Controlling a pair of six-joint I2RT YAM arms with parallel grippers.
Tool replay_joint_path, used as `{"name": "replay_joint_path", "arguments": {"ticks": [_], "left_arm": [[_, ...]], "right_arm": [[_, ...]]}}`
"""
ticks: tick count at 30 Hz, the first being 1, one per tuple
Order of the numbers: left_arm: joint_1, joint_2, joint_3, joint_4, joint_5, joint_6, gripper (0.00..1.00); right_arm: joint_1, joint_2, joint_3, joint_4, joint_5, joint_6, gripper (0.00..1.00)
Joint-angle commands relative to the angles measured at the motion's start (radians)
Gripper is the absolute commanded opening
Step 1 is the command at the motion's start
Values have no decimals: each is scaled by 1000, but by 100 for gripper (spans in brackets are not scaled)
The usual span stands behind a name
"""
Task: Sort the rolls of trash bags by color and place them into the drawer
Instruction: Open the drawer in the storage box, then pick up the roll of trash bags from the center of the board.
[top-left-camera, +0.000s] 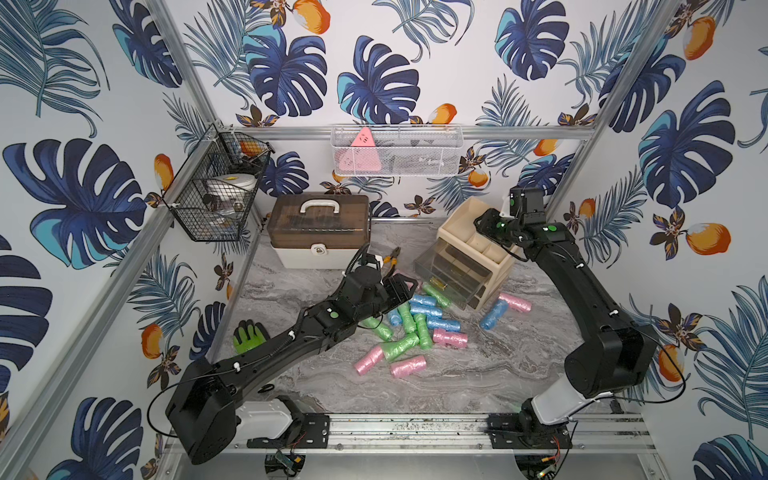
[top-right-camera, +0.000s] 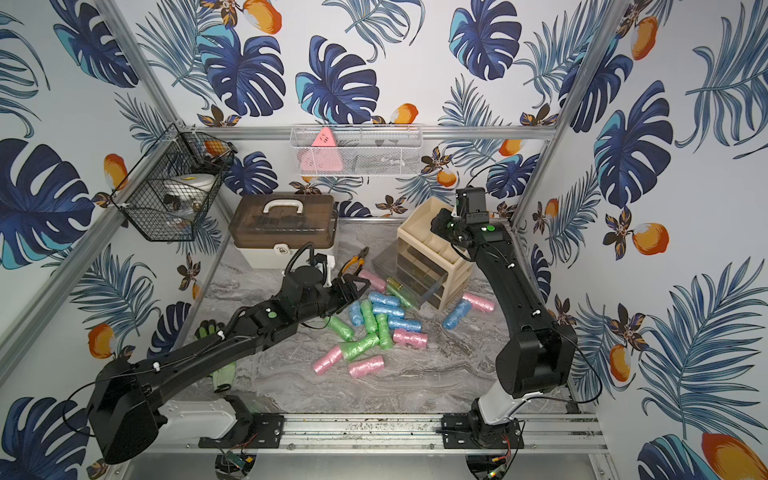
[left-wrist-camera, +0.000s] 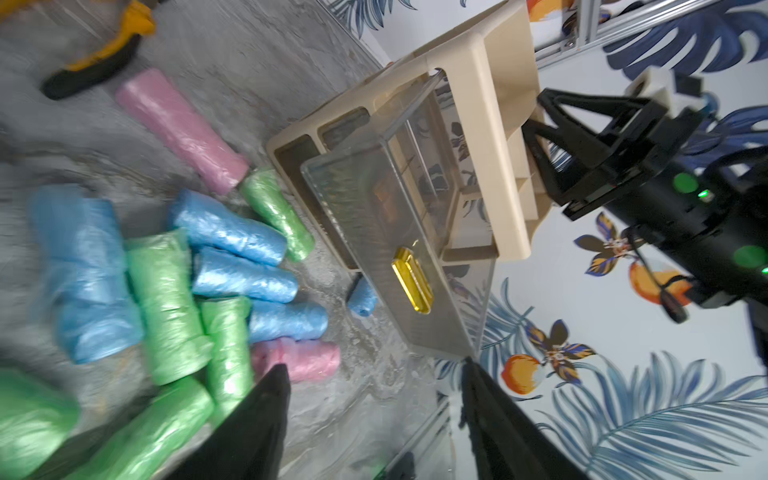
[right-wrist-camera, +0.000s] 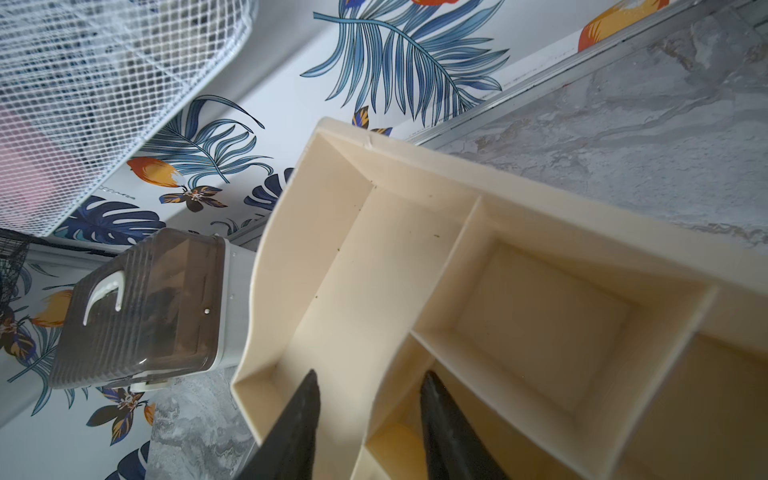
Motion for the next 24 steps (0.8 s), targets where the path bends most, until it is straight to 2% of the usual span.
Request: {"name": "replay_joint_path", "arguments": {"ticks": [1, 5, 10, 13, 17, 24], "left_arm": [[3, -16, 56, -329, -50, 277, 66], [-3, 26, 114, -520, -53, 425, 61], [-75, 85, 148, -619, -101, 529, 53], [-145, 129, 164, -640, -118, 565, 52], [-238, 186, 159, -635, -113, 609, 52], [-346, 308, 145, -598, -142, 678, 57]], "right_arm": [[0, -13, 42, -27, -20, -20, 48], [0, -23, 83, -30, -59, -11, 52], [0, -88, 50, -20, -91, 6, 51], [0, -131, 37, -68, -153, -43, 52], [0, -265, -87, -50, -209, -60, 59], [0, -434, -250, -174, -227, -79, 60]]}}
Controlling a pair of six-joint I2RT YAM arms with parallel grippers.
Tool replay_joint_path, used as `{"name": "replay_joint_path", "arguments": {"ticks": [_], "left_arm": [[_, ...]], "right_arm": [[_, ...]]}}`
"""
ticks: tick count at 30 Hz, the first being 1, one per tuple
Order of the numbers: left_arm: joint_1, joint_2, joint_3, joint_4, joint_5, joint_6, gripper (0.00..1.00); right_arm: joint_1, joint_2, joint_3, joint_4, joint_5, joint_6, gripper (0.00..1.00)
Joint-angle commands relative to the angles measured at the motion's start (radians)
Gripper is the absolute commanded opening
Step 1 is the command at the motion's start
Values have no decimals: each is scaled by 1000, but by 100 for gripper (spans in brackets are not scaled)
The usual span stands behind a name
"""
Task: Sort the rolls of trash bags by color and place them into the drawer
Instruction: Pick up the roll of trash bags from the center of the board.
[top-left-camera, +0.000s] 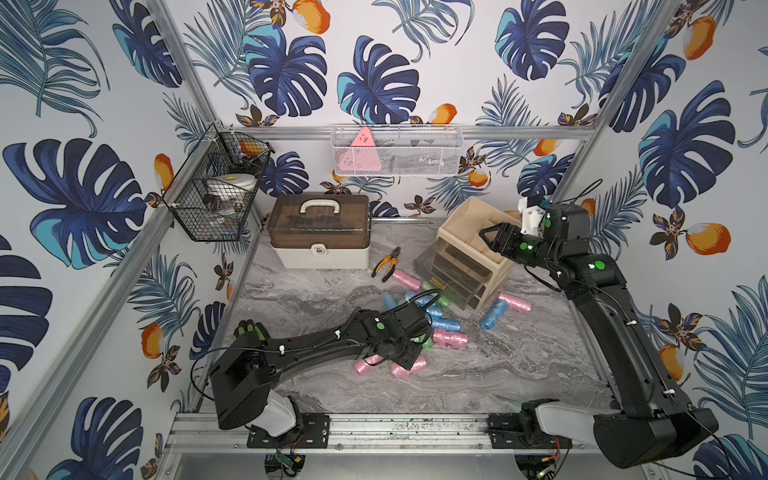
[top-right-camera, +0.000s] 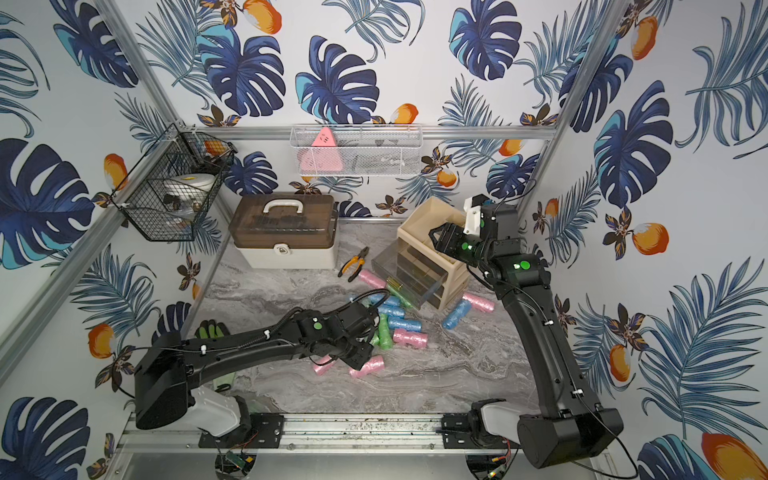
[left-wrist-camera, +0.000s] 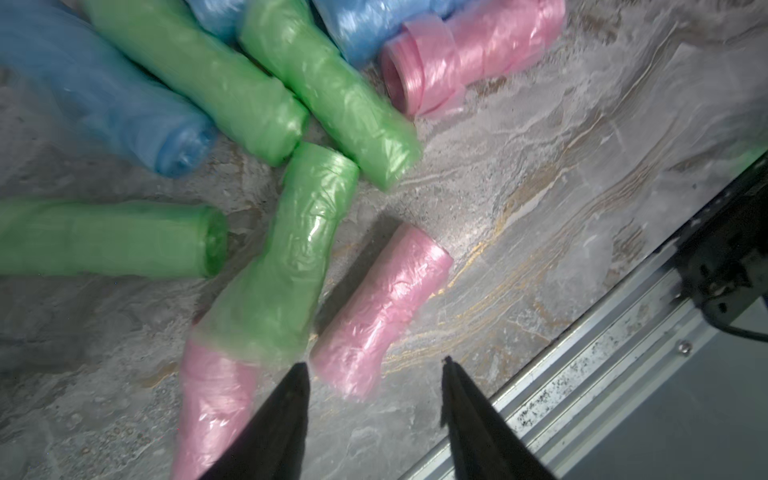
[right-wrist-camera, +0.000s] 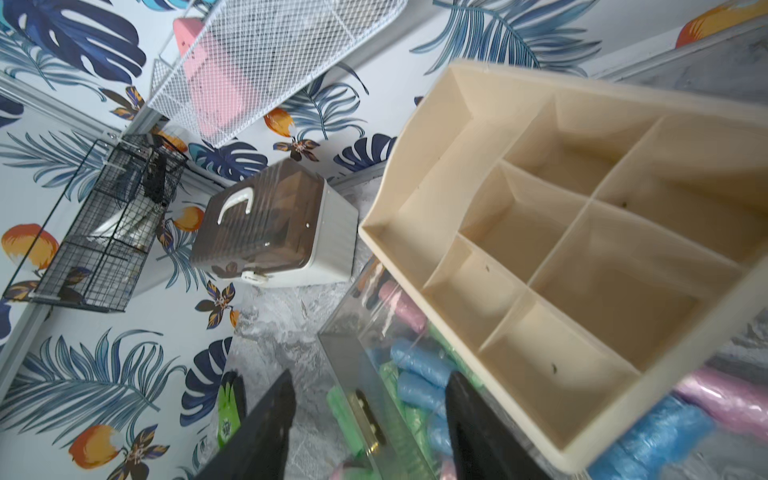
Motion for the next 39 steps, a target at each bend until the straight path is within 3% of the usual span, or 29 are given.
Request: {"name": "replay_joint_path", "arguments": {"ticks": [1, 11, 23, 27, 31, 39], "left_arm": [[-27, 40, -4, 16, -35, 66, 57], [-49, 143, -1, 85, -63, 139, 63], [-49, 215, -14, 126, -67, 148, 59], [-49, 223, -36, 143, -53, 135, 53], [-49, 213, -52, 155, -30, 120, 37], [-49, 101, -54, 117, 16, 98, 21]], "right_arm": [[0, -63, -51, -94, -15, -26, 60], [0, -165, -93, -254, 66, -51, 67], [-1, -161, -111, -257, 104, -45, 70], [0, -160, -119, -253, 107, -44, 69], [0, -166, -134, -241, 102, -40, 68], [0, -162, -140, -220, 97, -38, 67]]}}
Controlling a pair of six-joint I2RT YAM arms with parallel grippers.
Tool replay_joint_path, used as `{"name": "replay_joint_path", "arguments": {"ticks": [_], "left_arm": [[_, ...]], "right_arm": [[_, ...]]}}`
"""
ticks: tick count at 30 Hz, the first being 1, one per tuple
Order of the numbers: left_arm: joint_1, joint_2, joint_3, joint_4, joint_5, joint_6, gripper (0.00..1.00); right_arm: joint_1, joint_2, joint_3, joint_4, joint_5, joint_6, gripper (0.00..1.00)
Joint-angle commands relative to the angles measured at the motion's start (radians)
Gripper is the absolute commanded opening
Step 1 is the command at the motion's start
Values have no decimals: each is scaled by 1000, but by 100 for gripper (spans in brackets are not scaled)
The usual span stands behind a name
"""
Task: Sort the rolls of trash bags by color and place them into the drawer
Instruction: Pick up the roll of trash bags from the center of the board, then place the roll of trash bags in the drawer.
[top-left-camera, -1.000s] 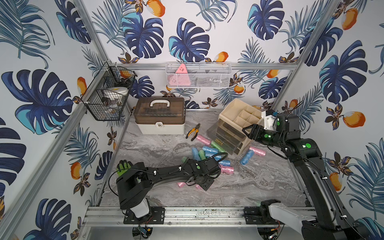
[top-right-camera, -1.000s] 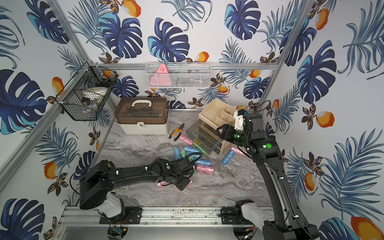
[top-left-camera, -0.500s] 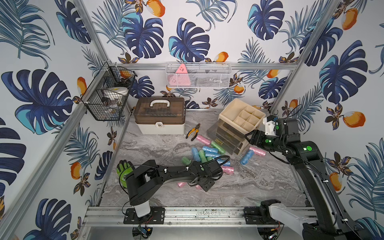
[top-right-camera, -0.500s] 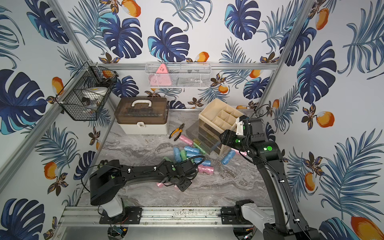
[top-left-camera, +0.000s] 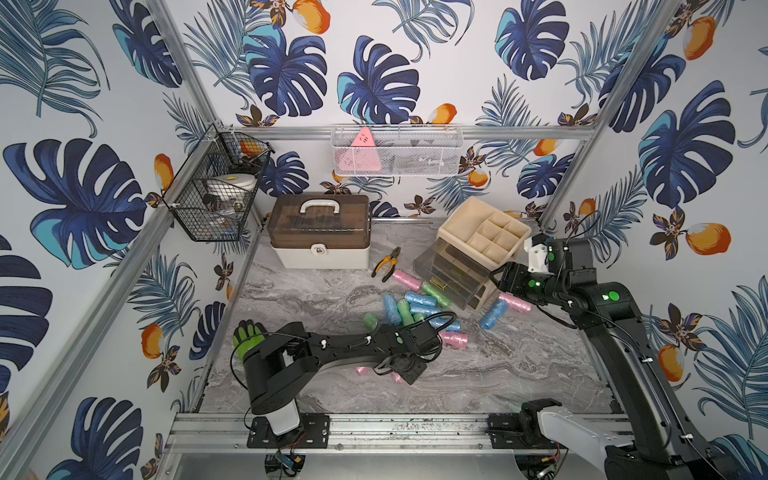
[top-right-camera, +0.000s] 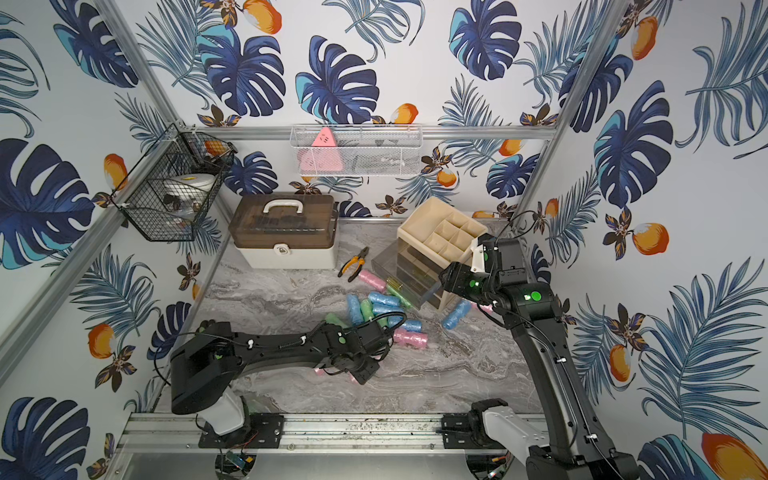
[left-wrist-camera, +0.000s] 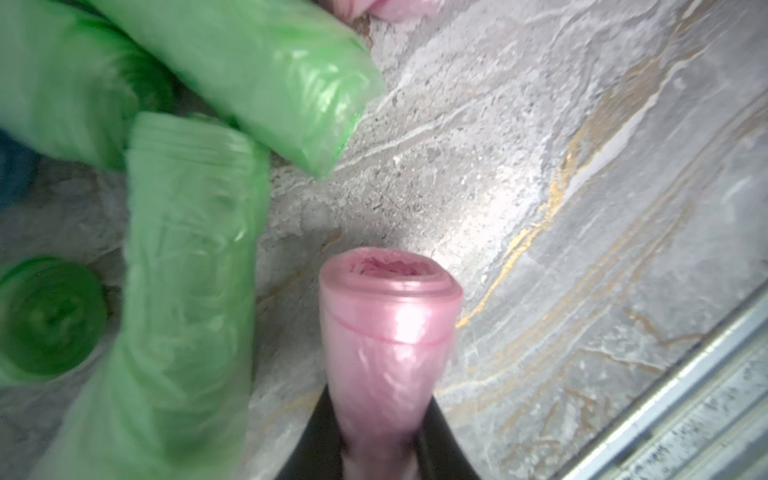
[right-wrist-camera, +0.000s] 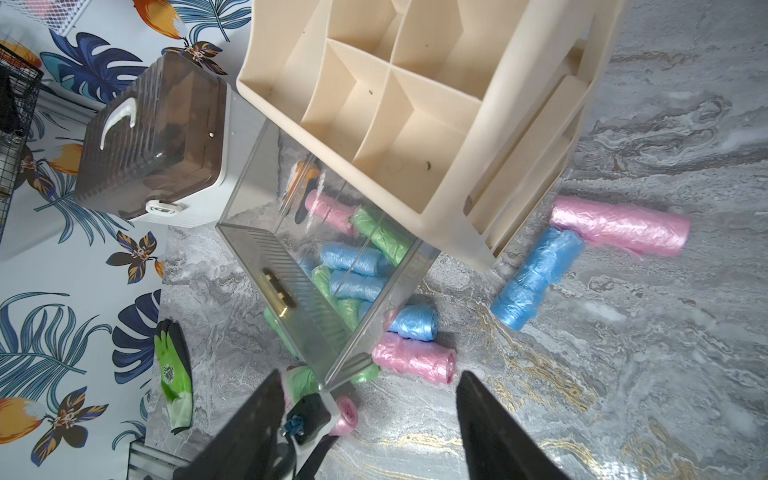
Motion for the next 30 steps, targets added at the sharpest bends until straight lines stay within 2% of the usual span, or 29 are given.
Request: {"name": "replay_joint_path", "arguments": {"ticks": [1, 9, 16, 24, 30], "left_arm": [[0, -48, 7, -25, 42, -12, 20], [12, -188, 75, -86, 116, -18, 20], [50, -244, 248, -130, 191, 3, 21], [181, -160, 521, -172, 293, 71, 21], [240, 4, 752, -177, 332, 108, 22]], "right_arm": [[-1, 2, -2, 35, 0, 1, 67], [-2, 21, 12, 51, -16, -20, 66], [-1, 41, 24, 81, -71, -10, 65], [-2, 30, 45, 94, -22, -14, 67], [-3, 36, 46, 90, -5, -18, 66]]}}
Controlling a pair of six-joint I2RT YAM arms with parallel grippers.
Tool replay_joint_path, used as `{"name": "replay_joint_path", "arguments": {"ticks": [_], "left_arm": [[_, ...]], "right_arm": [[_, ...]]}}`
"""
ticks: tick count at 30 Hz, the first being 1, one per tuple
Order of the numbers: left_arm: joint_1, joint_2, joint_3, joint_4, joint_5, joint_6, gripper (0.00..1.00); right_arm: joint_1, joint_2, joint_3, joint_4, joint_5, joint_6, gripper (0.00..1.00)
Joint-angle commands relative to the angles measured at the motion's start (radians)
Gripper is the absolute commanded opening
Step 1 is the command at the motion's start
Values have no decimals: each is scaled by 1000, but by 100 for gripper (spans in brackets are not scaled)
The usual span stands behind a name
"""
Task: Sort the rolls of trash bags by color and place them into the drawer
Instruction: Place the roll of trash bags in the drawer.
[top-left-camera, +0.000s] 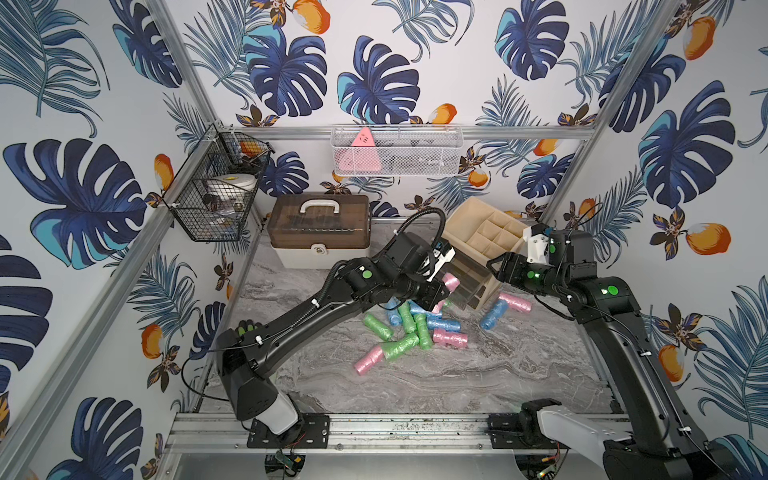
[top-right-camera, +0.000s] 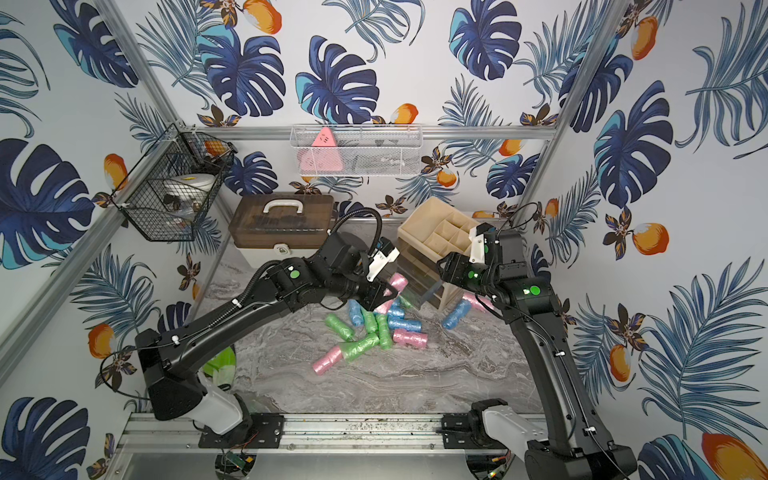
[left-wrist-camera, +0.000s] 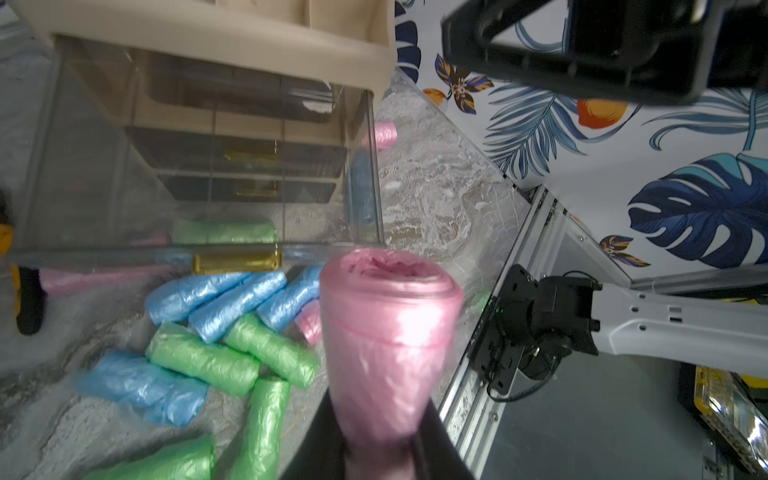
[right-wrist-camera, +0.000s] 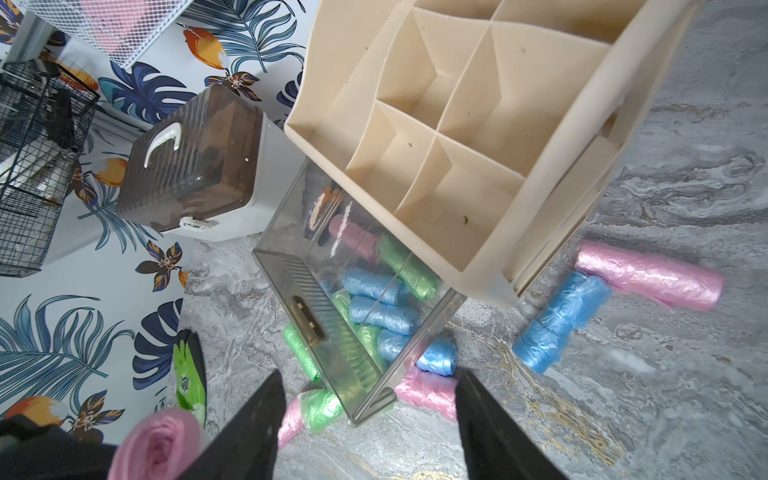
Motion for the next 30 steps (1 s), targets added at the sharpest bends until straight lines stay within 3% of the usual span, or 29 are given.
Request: {"name": "replay_joint_path", "arguments": {"ticks": [1, 10, 25, 30], "left_arm": [[15, 82, 116, -19, 40, 55, 22], [20, 309, 382, -35, 17, 73, 23], [22, 446, 444, -14, -5, 72, 23], [21, 449, 402, -15, -10, 68, 23]], "right_arm": [[1, -1, 8, 14, 20, -10, 66], [-4, -22, 20, -2, 62, -24, 65], [-5, -21, 14, 1, 53, -23, 63], [-5, -19, 14, 6, 52, -26, 63]]}}
